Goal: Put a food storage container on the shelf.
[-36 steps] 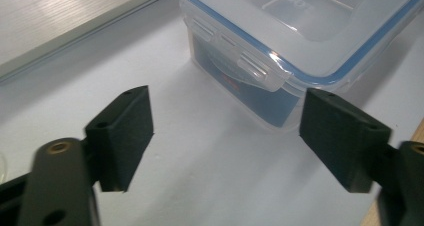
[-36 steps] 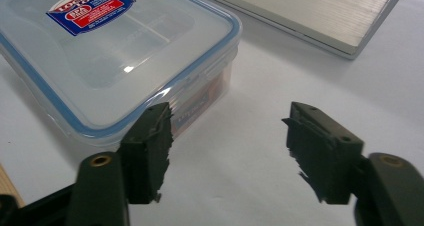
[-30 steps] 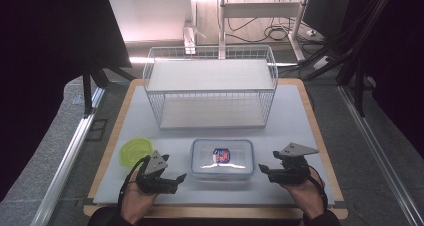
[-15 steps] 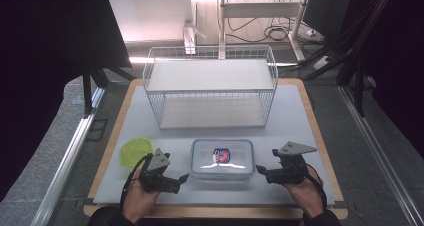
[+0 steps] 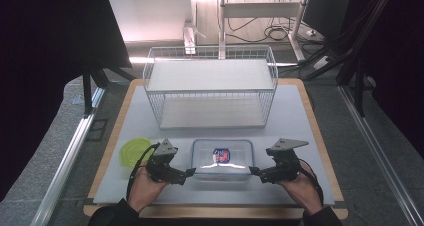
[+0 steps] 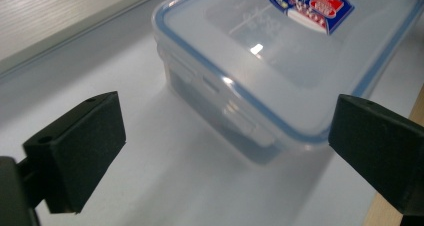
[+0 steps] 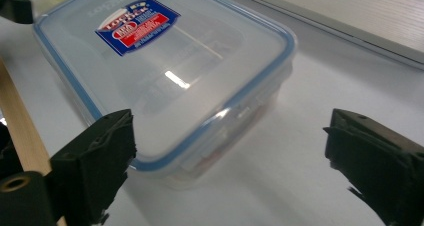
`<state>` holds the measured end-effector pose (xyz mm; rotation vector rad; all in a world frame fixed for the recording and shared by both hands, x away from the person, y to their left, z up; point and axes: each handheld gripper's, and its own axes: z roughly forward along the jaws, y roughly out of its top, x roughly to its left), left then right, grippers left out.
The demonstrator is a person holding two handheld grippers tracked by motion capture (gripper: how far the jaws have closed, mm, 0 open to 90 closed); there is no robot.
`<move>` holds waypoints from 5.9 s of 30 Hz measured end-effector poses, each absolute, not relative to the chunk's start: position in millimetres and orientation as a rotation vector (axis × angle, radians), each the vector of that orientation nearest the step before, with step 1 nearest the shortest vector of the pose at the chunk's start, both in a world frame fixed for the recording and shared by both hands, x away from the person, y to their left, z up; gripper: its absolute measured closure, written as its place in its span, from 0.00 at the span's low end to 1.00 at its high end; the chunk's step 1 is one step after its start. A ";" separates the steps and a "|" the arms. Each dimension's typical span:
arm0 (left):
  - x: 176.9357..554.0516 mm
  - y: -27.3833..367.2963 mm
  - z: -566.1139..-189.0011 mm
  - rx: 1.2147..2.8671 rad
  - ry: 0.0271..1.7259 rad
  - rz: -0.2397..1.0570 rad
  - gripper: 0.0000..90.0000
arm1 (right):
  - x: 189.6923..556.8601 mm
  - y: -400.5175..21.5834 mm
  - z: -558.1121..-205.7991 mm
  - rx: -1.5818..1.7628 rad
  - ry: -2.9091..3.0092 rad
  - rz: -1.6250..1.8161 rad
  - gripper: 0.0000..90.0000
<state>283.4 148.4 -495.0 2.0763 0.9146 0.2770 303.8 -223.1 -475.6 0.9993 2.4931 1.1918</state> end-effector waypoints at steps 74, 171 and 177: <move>283.4 155.8 -501.8 1.946 0.897 -0.090 0.45 | 308.3 -223.1 -476.3 1.178 2.685 1.362 0.51; 398.6 194.5 -310.6 1.685 0.922 0.147 0.54 | 420.8 -191.8 -301.9 1.087 2.286 1.711 0.59; 417.5 198.1 -306.9 1.670 0.928 0.114 0.54 | 436.1 -189.0 -292.8 1.109 2.269 1.718 0.59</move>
